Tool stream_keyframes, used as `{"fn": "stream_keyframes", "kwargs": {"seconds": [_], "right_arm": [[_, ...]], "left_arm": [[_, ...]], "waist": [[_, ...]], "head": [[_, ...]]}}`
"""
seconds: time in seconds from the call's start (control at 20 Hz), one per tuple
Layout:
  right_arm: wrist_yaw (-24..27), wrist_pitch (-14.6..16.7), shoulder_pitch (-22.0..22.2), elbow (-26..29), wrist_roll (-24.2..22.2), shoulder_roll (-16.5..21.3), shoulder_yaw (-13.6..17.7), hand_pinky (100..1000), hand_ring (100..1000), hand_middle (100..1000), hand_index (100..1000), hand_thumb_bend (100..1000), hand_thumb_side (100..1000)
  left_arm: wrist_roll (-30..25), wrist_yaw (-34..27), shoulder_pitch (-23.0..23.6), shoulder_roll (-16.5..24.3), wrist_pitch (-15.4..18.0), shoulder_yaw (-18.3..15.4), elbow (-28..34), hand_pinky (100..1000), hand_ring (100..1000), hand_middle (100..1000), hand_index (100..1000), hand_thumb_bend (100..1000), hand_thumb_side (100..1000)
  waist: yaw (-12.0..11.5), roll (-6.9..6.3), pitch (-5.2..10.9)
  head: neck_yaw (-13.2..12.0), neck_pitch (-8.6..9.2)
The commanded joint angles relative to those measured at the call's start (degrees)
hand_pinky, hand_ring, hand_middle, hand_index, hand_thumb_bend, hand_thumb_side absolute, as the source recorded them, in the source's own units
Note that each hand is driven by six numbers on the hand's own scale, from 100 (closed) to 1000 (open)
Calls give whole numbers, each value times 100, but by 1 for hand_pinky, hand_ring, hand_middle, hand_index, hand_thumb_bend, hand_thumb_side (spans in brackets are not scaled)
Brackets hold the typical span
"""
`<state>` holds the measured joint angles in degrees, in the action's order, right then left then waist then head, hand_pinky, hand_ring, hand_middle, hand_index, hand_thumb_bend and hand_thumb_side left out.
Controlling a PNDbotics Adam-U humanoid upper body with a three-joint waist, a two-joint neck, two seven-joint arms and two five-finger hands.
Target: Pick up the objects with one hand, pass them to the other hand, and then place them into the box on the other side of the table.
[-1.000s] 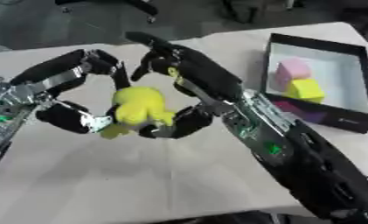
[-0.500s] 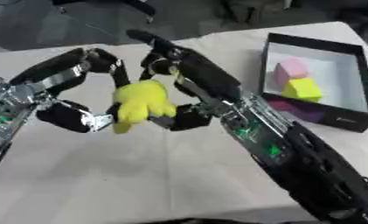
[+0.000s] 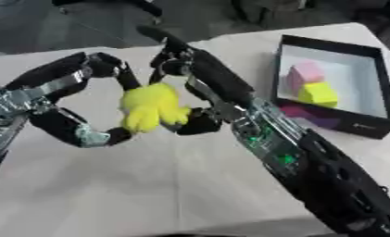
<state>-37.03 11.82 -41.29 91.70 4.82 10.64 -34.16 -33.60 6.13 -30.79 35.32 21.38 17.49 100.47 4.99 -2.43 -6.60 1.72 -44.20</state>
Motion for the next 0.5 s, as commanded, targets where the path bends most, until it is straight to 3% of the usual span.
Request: {"fn": "stream_keyframes", "kwargs": {"seconds": [0.05,0.25,0.5], "right_arm": [[-21,30,-106,49,10,10,77,829,728,1000,220,100,100],[-114,105,-92,94,-34,56,73,832,734,1000,220,100,100],[-212,169,-99,210,-105,132,83,837,739,1000,223,100,100]], "left_arm": [[-178,45,-40,202,83,-178,-36,726,654,671,828,716,583],[-9,193,-28,287,150,-513,-205,740,676,696,842,755,614],[682,343,-49,317,51,-964,-630,739,692,712,847,743,649]], "waist": [[1,8,111],[-4,20,117],[-22,38,125]], "head": [[36,9],[67,9],[163,9]]}}
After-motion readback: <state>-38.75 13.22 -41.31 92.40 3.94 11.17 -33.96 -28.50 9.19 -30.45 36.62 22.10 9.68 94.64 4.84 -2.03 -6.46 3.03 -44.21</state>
